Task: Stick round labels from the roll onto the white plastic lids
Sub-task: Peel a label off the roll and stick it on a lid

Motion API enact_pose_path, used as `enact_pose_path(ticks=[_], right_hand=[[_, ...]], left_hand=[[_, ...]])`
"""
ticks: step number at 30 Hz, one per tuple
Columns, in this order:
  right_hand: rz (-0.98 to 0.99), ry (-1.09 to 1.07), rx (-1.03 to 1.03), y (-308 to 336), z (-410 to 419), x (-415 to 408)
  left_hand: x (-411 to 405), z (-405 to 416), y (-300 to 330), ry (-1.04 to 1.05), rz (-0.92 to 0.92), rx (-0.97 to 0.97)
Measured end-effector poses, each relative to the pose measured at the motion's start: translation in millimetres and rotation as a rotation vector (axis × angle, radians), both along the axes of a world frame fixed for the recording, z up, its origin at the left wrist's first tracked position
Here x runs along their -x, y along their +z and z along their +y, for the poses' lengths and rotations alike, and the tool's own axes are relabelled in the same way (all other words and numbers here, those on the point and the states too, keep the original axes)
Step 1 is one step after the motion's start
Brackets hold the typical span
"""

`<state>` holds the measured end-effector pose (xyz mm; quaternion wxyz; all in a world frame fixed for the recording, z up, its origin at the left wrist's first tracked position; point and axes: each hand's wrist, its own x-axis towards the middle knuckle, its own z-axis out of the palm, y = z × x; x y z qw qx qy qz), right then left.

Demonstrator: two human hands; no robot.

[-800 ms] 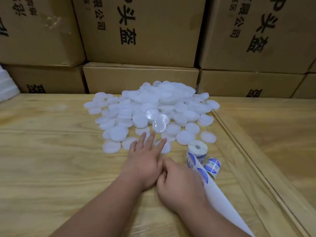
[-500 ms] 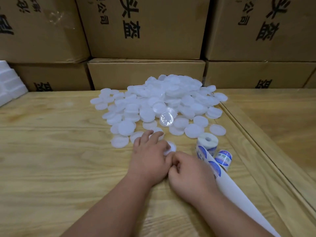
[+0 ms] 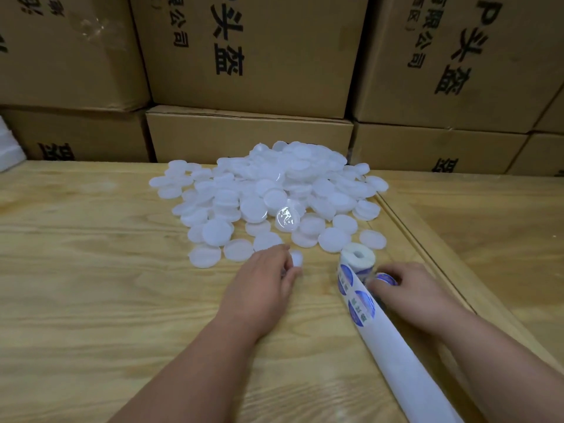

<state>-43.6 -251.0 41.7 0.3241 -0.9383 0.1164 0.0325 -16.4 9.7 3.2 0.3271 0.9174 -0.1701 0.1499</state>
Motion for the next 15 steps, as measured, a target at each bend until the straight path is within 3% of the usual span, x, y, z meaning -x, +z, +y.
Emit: enact_pose_path(ticks=[3, 7, 15], right_hand=[[-0.059, -0.001, 0.013, -4.6, 4.5, 1.8], [-0.126, -0.067, -0.063, -9.9, 3.9, 5.5], [-0.293, -0.179, -0.210, 1.6, -4.1, 18.1]], left_hand=[[4.1, 1.4, 0.2, 0.037, -0.022, 0.040], [13.0, 27.8, 2.3, 0.083, 0.117, 0.123], [43.8, 185.5, 12.5, 0.416, 0.178, -0.054]])
